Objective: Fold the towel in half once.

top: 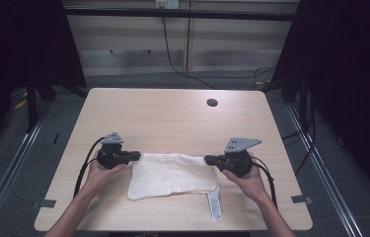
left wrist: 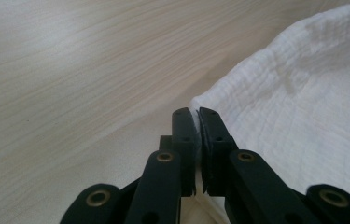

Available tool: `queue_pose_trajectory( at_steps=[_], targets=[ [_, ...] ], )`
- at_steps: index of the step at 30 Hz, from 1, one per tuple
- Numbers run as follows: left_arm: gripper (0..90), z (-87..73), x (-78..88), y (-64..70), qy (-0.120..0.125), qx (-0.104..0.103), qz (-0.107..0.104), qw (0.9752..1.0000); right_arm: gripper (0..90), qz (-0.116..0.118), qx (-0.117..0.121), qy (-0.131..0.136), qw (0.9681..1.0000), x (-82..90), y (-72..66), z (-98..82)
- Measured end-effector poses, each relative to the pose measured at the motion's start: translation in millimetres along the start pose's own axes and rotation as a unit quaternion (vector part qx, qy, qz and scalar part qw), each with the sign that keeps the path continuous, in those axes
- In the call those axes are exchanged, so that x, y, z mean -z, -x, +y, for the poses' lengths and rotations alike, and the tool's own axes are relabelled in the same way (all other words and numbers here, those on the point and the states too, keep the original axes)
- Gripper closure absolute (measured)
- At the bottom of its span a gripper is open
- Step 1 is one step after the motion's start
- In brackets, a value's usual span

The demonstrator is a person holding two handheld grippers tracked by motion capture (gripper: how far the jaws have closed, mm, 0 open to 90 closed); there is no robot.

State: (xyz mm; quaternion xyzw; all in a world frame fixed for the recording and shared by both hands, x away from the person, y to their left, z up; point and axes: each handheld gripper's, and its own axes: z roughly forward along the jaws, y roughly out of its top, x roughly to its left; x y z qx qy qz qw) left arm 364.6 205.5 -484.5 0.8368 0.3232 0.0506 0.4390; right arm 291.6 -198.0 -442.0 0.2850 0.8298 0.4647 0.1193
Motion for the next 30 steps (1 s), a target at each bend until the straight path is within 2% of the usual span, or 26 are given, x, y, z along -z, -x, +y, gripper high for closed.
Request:
queue_pose_trajectory(
  at_steps=[11,15,16,20,24,30],
  targets=[
    [86.1,2.4,4.7,1.9,0.015,0.0,0.012,0.9998,88.2,0.018,0.013,-0.023,0.9995,7.1,-15.7,-13.4],
    [86.1,2.8,4.6,2.7,0.017,-0.001,0.011,0.9998,88.2,0.03,0.014,-0.041,0.9986,7.6,-20.1,-23.9],
    [86.1,3.0,3.3,3.8,0.016,-0.002,0.01,0.9998,88.2,0.036,0.015,-0.057,0.9976,5.1,-23.3,-30.5],
    [86.1,3.9,0.5,5.6,0.015,-0.007,0.006,0.9999,88.2,0.045,0.008,-0.078,0.9959,-0.3,-25.2,-40.7],
    [86.1,4.6,-0.1,6.0,0.013,-0.01,0.007,0.9998,88.2,0.051,0.003,-0.094,0.9943,-6.1,-24.9,-46.5],
    [86.1,6.0,3.9,10.6,0.024,-0.012,0.007,0.9996,88.4,0.055,-0.004,-0.116,0.9917,-16.0,-22.6,-51.8]
  ],
)
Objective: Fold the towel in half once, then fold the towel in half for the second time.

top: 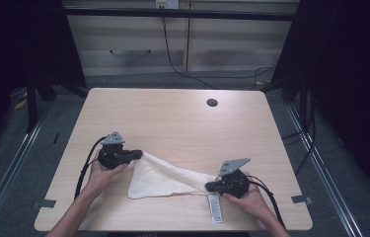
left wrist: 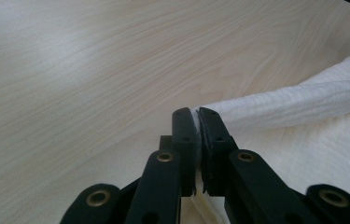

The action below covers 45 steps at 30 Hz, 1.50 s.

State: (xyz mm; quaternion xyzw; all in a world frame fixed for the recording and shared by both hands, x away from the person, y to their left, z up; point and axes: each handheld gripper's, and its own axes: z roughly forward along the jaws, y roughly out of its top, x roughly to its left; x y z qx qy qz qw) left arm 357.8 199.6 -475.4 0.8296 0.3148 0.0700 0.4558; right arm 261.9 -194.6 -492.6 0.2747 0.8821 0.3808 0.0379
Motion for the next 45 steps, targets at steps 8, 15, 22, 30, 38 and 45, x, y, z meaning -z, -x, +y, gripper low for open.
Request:
queue_pose_trajectory(
  at_steps=[8,15,22,30,38,45],
  targets=[
    [86.1,5.0,4.0,8.4,0.015,-0.007,-0.001,0.9999,88.5,-0.011,-0.007,-0.007,0.9999,-0.9,0.7,0.5],
    [86.0,12.3,3.1,13.8,0.03,-0.019,-0.007,0.9993,88.7,-0.038,-0.027,-0.018,0.9988,2.4,8.8,2.0],
    [86.0,24.4,7.4,26.5,0.048,-0.036,-0.012,0.9981,88.8,-0.066,-0.036,-0.024,0.9968,3.2,14.0,3.7],
    [86.1,36.1,0.6,32.1,0.053,-0.054,-0.01,0.9971,88.9,-0.085,-0.051,-0.02,0.9949,8.9,23.8,-0.4],
    [85.9,33.2,-4.0,48.8,0.034,-0.097,-0.034,0.9942,88.9,-0.088,-0.068,-0.013,0.9937,15.0,27.3,-7.4],
    [86.0,26.2,8.1,58.0,0.025,-0.11,-0.052,0.9923,88.9,-0.092,-0.065,-0.008,0.9936,14.1,25.9,-8.1]
  ],
)
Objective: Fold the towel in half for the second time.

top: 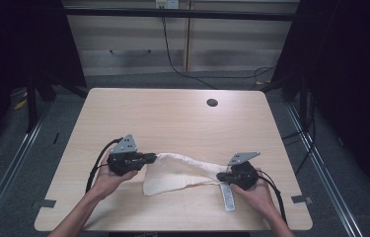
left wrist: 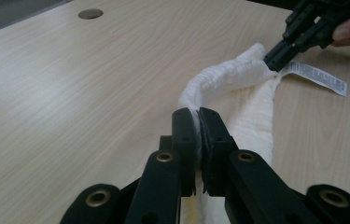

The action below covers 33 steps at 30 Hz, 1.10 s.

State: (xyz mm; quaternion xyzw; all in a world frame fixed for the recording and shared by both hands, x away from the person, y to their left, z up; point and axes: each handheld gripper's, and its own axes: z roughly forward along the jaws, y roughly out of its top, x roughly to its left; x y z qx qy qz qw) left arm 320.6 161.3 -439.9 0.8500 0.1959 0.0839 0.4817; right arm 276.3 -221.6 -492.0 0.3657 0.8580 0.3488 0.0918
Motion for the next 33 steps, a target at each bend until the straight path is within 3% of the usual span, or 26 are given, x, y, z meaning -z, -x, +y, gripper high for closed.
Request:
queue_pose_trajectory(
  at_steps=[7,13,17,23,27,33],
  targets=[
    [85.9,-6.7,-3.7,21.3,-0.027,-0.026,-0.03,0.9988,89.0,0.006,-0.012,0.001,0.9999,-0.1,1.8,-1.2],
    [85.9,-19.4,-6.1,29.7,-0.047,-0.028,-0.046,0.9974,89.0,0.001,-0.013,0.005,0.9999,-0.3,0.7,-1.9],
    [85.9,-29.1,-6.7,36.0,-0.046,-0.018,-0.05,0.9976,89.1,0.002,-0.015,0.009,0.9998,-0.6,0.8,-2.8],
    [85.9,-47.8,-6.9,42.9,-0.078,-0.023,-0.06,0.9948,89.2,-0.001,-0.015,0.009,0.9998,-0.4,0.0,-3.1],
    [85.9,-61.0,-7.2,48.0,-0.102,-0.031,-0.054,0.9928,89.2,0.0,-0.017,0.01,0.9998,-0.2,0.4,-3.9],
    [86.0,-64.7,-8.0,46.1,-0.107,-0.049,-0.031,0.9926,89.2,-0.004,-0.01,0.01,0.9999,-0.1,-0.1,-3.3]
  ],
)
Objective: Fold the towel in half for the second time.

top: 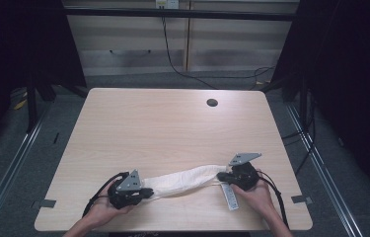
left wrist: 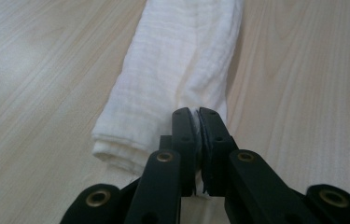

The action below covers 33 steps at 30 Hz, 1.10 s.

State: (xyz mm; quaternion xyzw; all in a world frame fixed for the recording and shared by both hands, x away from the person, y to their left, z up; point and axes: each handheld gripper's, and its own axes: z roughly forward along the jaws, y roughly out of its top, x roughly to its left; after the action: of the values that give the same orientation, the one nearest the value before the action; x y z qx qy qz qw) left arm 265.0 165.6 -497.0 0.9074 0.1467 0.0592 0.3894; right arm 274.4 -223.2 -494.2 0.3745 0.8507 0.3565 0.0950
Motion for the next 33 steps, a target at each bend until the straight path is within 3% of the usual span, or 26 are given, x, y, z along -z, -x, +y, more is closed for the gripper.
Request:
queue_pose_trajectory(
  at_steps=[5,6,12,19,21,22,27,31,33],
  targets=[
    [86.0,-0.6,-1.1,-14.3,0.002,0.015,0.023,0.9996,89.1,-0.014,0.004,-0.001,0.9999,1.1,0.6,0.5],
    [86.0,-1.5,-2.8,-23.7,0.012,0.031,0.026,0.9991,89.1,-0.024,0.008,-0.001,0.9997,2.1,0.0,1.3],
    [86.1,1.4,-4.7,-31.7,0.004,0.023,0.047,0.9986,89.1,-0.05,0.017,-0.005,0.9986,7.6,-4.4,0.4],
    [84.8,0.3,-4.4,-34.6,0.011,0.043,0.039,0.9982,87.7,-0.058,0.029,0.006,0.9979,15.5,-16.5,-6.3],
    [81.9,-0.2,-4.2,-33.3,0.014,0.045,0.036,0.9982,85.0,-0.044,0.025,0.014,0.9986,18.2,-18.9,-9.2],
    [78.5,-0.4,-2.2,-32.7,0.02,0.052,0.025,0.9981,82.2,-0.042,0.026,0.018,0.9986,19.4,-19.7,-10.5],
    [70.2,-1.2,4.1,-32.1,0.038,0.066,0.01,0.9971,74.5,-0.013,-0.007,0.043,0.999,27.2,-16.2,-17.2],
    [61.9,-0.5,15.9,-32.6,0.062,0.08,0.0,0.9949,68.6,0.002,-0.029,0.063,0.9976,35.8,-15.1,-20.8],
    [57.1,-0.3,21.8,-33.3,0.077,0.094,-0.003,0.9926,67.9,0.014,-0.039,0.079,0.996,40.6,-14.9,-21.9]
  ],
)
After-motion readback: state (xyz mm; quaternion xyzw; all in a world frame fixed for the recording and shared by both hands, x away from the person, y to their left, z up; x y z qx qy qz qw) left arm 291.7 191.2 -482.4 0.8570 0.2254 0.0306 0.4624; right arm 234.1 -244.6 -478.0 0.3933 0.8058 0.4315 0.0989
